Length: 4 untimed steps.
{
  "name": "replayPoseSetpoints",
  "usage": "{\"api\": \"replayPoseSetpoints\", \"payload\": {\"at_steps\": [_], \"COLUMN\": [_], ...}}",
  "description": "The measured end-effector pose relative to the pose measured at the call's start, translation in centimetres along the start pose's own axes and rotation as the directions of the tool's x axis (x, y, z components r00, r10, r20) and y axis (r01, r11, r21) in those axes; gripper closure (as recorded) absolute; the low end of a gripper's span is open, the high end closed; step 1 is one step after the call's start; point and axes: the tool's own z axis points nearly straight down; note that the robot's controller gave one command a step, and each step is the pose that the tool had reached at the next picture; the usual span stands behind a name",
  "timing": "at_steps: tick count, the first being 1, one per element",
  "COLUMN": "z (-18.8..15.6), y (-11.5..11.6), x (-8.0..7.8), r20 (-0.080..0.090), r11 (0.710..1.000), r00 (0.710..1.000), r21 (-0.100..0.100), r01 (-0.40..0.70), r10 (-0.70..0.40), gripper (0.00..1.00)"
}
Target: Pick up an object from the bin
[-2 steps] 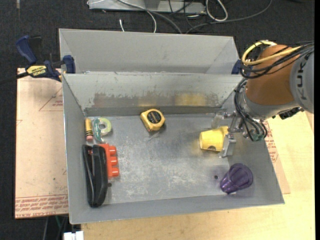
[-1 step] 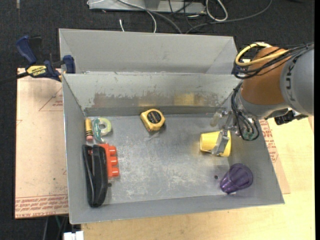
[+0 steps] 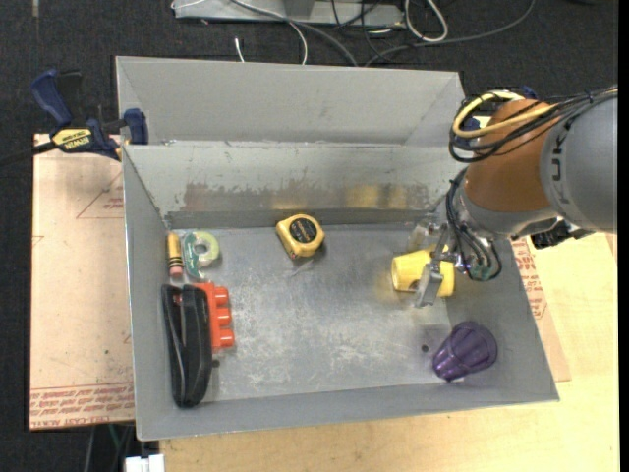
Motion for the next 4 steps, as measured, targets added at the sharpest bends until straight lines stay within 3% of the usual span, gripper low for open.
{"api": "replayPoseSetpoints", "payload": {"at_steps": [1, 2, 3, 4], "z": [0.3, 2.3, 2.3, 2.1], "y": [-0.2, 0.5, 0.5, 0.2], "x": [0.8, -1.2, -1.2, -1.9], "r20": [0.007, 0.012, 0.013, 0.016], "r11": [1.0, 0.959, 0.959, 0.912], "r00": [1.0, 0.959, 0.959, 0.912], "r21": [-0.001, -0.002, -0.002, -0.008], "r01": [-0.015, 0.284, 0.284, 0.41], "r10": [0.015, -0.284, -0.284, -0.41], "gripper": [0.0, 1.0, 1.0, 1.0]}}
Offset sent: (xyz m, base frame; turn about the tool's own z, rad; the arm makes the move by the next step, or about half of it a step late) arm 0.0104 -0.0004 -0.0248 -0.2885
